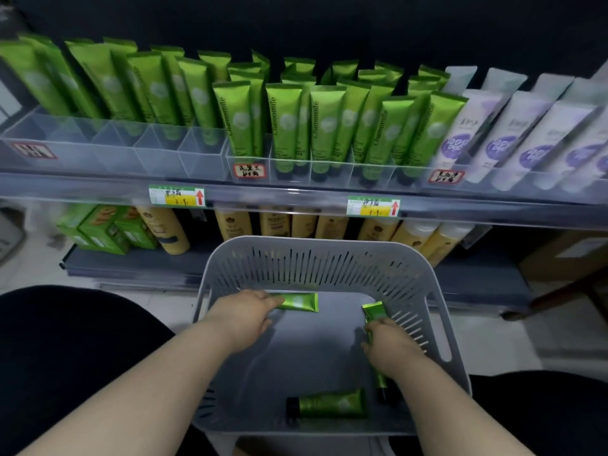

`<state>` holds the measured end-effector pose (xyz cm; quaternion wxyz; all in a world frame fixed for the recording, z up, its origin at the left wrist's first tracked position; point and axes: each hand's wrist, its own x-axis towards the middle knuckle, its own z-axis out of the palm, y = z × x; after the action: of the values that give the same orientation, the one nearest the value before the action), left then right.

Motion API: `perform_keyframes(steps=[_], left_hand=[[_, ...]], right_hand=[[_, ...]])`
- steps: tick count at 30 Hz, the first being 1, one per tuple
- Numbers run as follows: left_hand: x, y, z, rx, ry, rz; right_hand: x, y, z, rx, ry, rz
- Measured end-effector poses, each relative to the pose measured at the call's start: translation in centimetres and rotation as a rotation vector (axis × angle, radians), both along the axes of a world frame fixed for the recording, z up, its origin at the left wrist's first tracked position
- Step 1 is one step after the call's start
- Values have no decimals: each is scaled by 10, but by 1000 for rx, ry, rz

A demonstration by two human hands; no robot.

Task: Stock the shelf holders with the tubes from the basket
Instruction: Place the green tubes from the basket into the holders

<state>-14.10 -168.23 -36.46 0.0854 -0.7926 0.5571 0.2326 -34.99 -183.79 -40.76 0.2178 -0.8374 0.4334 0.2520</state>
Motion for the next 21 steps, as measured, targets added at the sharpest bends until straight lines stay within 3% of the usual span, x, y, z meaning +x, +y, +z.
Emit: perform_keyframes(steps=[12,21], left_hand=[[4,-41,-51,91,60,18],[22,-51,-104,102,47,111]], right_hand=[[13,-22,-40,-27,-55,-300],[21,-23,-59,-40,-27,-304]])
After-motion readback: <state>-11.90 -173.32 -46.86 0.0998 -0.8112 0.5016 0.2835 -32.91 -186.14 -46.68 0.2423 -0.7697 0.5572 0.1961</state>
